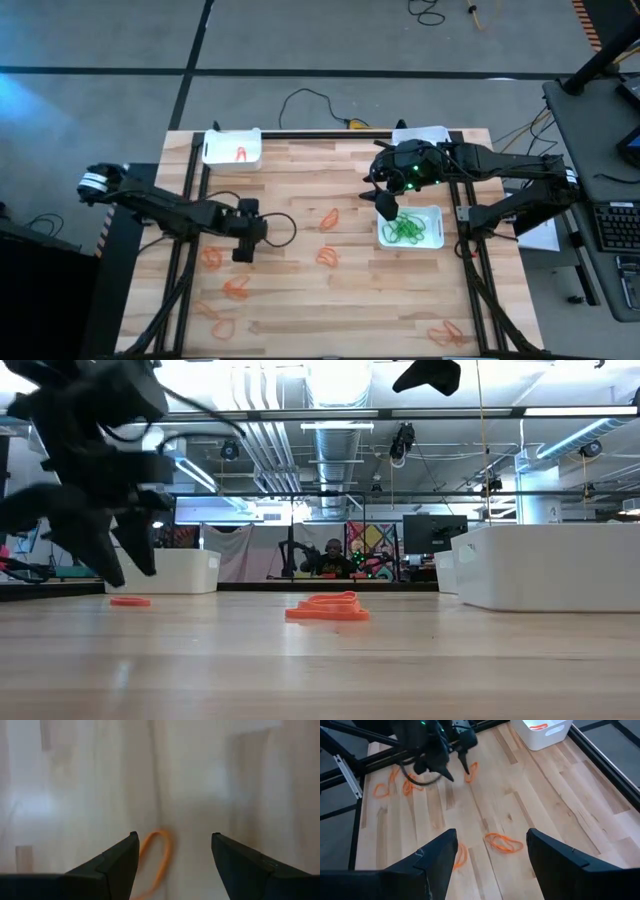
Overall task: Sort rubber bands into baskets
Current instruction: Put the orange rubber band into the top left white bin
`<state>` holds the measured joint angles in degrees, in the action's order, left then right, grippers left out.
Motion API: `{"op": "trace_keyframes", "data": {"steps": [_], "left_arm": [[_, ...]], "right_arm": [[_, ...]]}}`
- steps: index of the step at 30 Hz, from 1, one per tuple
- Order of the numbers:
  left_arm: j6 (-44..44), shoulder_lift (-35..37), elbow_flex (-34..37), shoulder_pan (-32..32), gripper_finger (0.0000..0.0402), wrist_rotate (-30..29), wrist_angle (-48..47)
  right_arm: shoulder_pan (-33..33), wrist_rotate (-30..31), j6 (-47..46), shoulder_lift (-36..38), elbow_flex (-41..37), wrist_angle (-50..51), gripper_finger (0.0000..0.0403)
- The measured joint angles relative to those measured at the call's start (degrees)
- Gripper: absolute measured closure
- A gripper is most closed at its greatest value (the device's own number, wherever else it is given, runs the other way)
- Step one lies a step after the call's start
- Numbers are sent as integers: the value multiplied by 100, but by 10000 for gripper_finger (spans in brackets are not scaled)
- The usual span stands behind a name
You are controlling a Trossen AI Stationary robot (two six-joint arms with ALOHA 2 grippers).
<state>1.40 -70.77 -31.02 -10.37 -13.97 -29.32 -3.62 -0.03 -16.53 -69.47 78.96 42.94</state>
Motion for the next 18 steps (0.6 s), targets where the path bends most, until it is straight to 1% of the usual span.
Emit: {"op": "trace_keyframes", "data": {"steps": [7,10,14,16,18], "left_arm": [[-382,-637,-34,661,170,199,78],[-572,-744,-40,775,170,332,115],[-668,-767,-40,782,171,341,131],[-658,-769,-39,794,178,347,133],[-493,-773,-35,841,202,415,131]], "right_arm": [[0,0,1,0,0,0,172],[0,0,0,0,0,0,172],[0,0,0,0,0,0,172],[0,0,0,0,0,0,172],[0,0,1,0,0,0,172]]}}
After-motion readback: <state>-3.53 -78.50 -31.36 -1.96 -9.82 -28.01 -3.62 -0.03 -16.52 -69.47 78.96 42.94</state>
